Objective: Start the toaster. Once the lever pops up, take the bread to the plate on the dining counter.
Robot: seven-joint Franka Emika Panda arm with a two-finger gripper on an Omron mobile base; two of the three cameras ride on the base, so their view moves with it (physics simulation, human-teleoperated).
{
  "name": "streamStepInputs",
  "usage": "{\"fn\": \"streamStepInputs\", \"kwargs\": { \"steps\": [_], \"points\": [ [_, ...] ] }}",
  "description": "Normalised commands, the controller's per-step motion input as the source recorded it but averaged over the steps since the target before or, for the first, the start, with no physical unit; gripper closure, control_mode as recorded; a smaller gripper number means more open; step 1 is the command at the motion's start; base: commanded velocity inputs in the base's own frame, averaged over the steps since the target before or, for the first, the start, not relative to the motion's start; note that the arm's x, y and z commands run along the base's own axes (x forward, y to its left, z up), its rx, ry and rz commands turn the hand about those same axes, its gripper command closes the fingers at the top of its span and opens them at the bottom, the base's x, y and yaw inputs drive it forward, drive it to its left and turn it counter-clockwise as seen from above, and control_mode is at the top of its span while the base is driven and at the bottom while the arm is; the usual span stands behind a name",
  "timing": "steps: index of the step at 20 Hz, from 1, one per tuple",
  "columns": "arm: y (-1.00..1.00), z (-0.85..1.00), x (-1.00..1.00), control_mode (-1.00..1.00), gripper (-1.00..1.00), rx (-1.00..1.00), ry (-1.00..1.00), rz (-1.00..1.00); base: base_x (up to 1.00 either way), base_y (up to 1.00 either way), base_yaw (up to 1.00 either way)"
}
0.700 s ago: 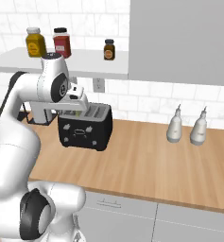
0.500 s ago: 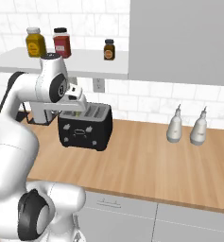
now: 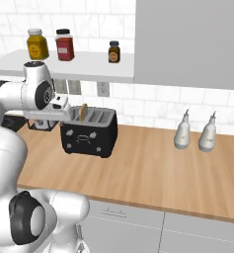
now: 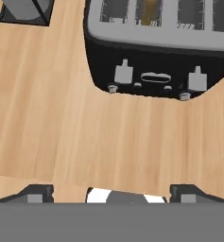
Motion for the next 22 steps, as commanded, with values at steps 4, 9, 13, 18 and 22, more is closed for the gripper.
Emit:
{"fn": "streamStepInputs", "kwargs": {
  "steps": [4, 9, 13, 18, 22],
  "points": [
    [0.33, -0.37, 0.03, -1.00, -1.00, 0.00, 0.00, 0.00, 0.00, 0.00, 0.00],
    [0.08, -0.41, 0.19, -1.00, -1.00, 0.00, -0.07, 0.00, 0.00, 0.00, 0.00],
    [0.00, -0.32, 0.35, -1.00, -1.00, 0.00, -0.08, 0.00, 0.00, 0.00, 0.00],
    [0.09, -0.22, 0.48, -1.00, -1.00, 0.00, -0.02, 0.00, 0.00, 0.00, 0.00],
    [0.17, -0.25, 0.53, -1.00, -1.00, -0.01, -0.03, 0.00, 0.00, 0.00, 0.00]
  ]
}}
